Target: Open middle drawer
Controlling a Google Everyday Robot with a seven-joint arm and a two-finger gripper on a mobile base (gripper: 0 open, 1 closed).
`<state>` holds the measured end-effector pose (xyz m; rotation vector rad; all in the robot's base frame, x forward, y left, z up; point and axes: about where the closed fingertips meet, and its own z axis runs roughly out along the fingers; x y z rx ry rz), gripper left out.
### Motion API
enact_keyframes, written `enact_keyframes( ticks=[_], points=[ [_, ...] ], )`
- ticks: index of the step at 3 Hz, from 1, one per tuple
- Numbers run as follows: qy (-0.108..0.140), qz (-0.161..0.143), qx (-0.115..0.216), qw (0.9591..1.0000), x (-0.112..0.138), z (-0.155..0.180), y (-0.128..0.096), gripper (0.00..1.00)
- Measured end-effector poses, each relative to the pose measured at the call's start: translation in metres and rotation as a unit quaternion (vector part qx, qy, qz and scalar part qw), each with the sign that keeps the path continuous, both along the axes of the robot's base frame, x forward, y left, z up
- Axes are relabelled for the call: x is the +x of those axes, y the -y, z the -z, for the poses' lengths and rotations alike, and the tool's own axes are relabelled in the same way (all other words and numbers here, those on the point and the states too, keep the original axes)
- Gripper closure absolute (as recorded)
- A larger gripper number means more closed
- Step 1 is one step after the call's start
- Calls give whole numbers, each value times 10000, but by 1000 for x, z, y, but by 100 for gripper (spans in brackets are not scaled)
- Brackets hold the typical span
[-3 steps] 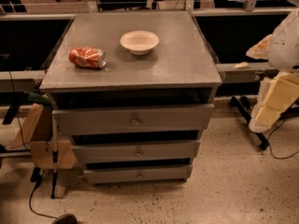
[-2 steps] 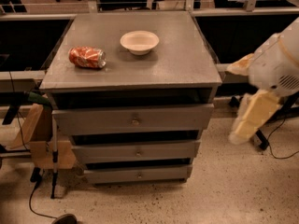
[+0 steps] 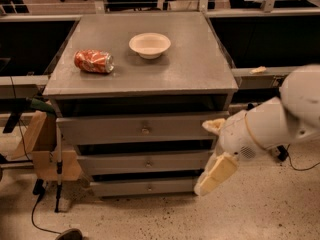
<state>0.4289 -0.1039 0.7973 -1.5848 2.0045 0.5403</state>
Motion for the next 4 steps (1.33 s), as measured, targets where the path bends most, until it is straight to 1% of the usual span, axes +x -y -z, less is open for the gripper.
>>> enact_keyframes(
  ticks=[1, 2, 3, 4],
  points=[
    [195, 246, 62, 9995, 14, 10, -5, 0],
    [195, 246, 62, 9995, 14, 10, -5, 0],
    [147, 184, 144, 9996, 23, 33, -24, 0],
    [-90, 62, 333, 9994, 44, 88, -54, 0]
  ],
)
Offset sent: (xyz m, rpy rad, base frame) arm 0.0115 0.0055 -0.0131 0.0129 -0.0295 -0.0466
